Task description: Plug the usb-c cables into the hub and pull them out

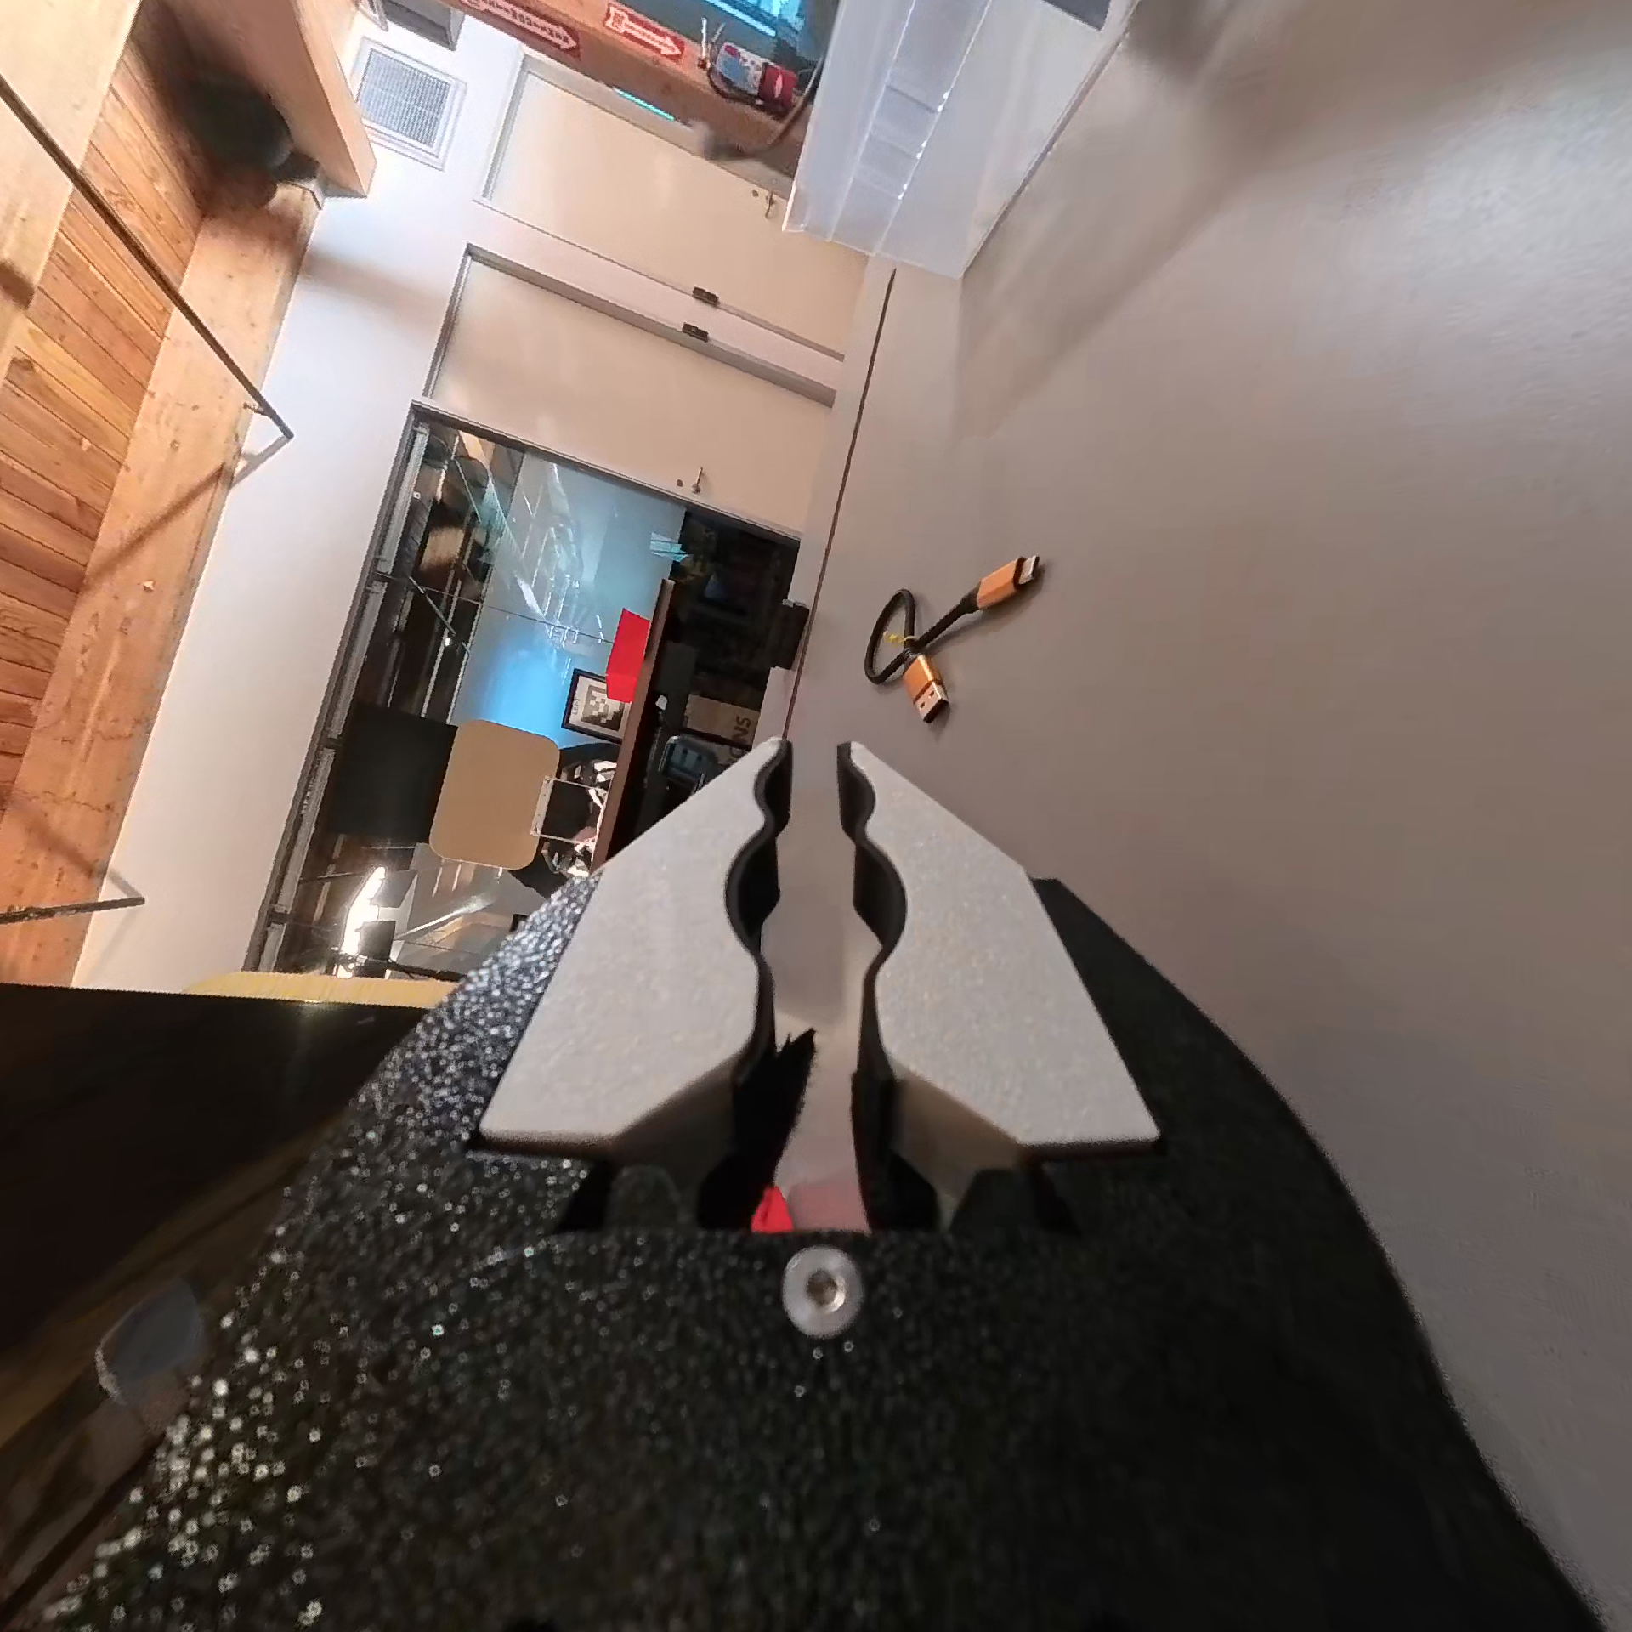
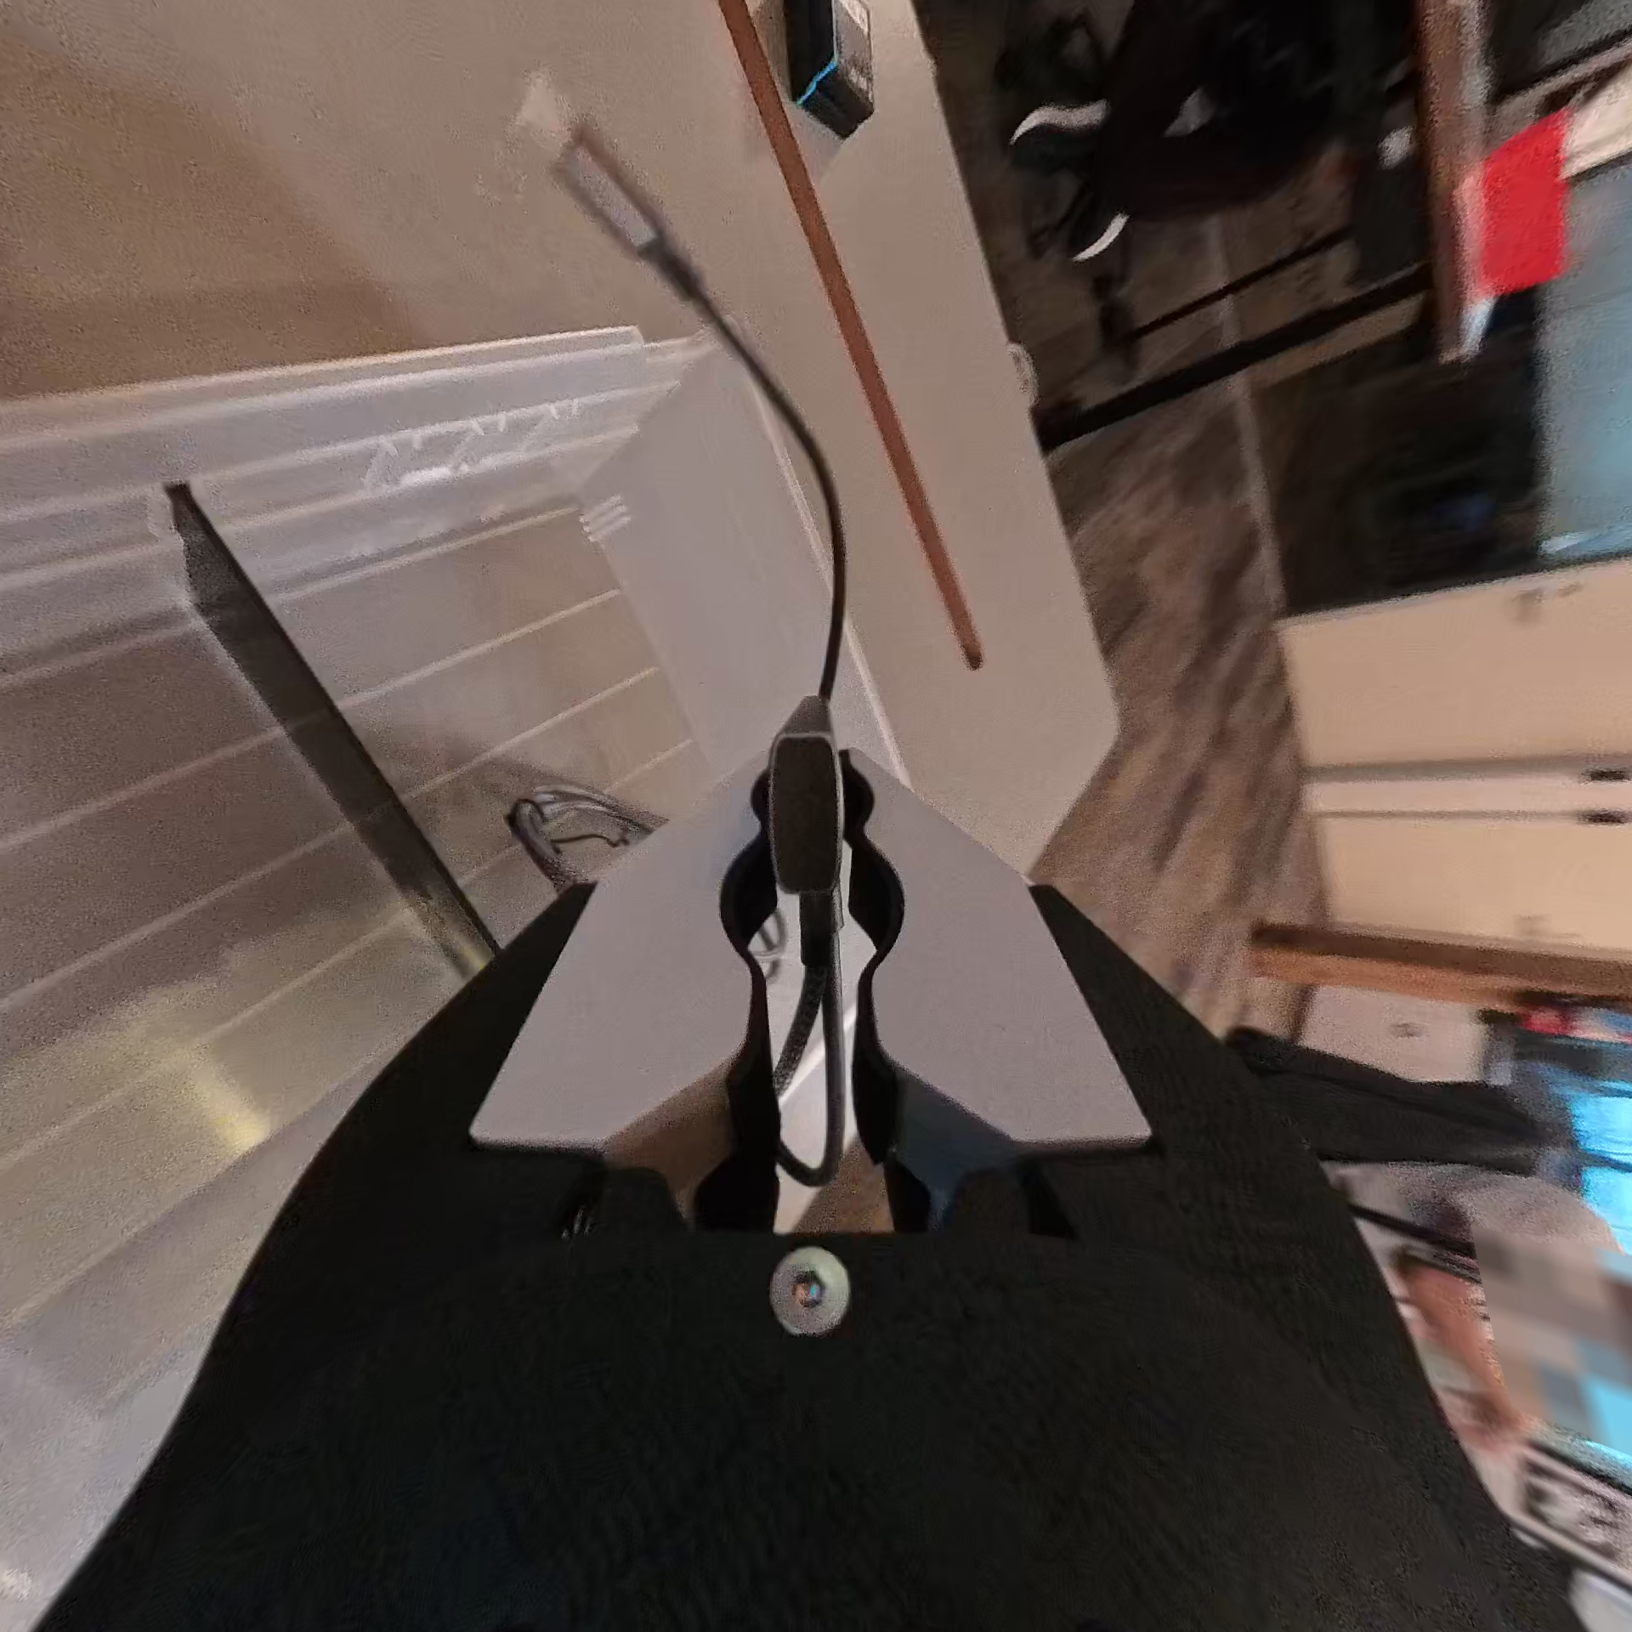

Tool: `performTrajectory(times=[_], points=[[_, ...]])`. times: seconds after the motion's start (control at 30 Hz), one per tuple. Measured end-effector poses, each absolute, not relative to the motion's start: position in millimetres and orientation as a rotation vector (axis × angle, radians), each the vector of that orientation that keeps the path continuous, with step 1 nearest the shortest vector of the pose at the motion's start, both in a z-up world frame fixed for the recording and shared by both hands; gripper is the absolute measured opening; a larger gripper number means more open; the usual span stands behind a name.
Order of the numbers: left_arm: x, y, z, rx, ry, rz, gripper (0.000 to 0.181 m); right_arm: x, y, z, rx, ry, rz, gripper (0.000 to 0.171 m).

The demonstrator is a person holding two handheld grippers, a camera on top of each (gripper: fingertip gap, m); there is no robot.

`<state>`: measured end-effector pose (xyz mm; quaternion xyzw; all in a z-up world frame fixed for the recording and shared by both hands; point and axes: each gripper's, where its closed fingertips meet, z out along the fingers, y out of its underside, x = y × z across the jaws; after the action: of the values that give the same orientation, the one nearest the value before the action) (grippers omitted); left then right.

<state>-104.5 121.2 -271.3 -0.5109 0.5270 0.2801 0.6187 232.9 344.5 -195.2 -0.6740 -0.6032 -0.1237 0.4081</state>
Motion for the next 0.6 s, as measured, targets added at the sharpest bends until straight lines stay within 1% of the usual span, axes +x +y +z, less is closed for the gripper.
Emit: performTrajectory(times=[0.13, 0.3, 0.47, 0.5, 0.57, 0.6], points=[[-100.5, 118.1, -274.4, -1.169, 1.245, 0.62, 0.007, 231.2, 337.6, -222.1, -2.011, -1.577, -0.119, 0.009], [-90.7, 117.7, -286.1, -1.162, 1.308, 0.62, 0.006, 235.9, 337.1, -265.9, -2.215, -1.732, -0.235, 0.009], [-91.4, 118.8, -284.9, -1.179, 1.29, 0.588, 0.005, 226.3, 352.3, -272.4, -2.305, -1.588, -0.225, 0.01], [-91.9, 119.0, -284.2, -1.184, 1.282, 0.582, 0.005, 225.2, 354.2, -273.8, -2.364, -1.513, -0.203, 0.013], [-91.9, 118.0, -283.2, -1.184, 1.274, 0.558, 0.005, 230.7, 353.1, -273.7, -2.468, -1.417, -0.194, 0.04], [-91.7, 117.2, -282.6, -1.183, 1.271, 0.545, 0.005, 230.2, 353.5, -269.2, -2.471, -1.383, -0.176, 0.048]])
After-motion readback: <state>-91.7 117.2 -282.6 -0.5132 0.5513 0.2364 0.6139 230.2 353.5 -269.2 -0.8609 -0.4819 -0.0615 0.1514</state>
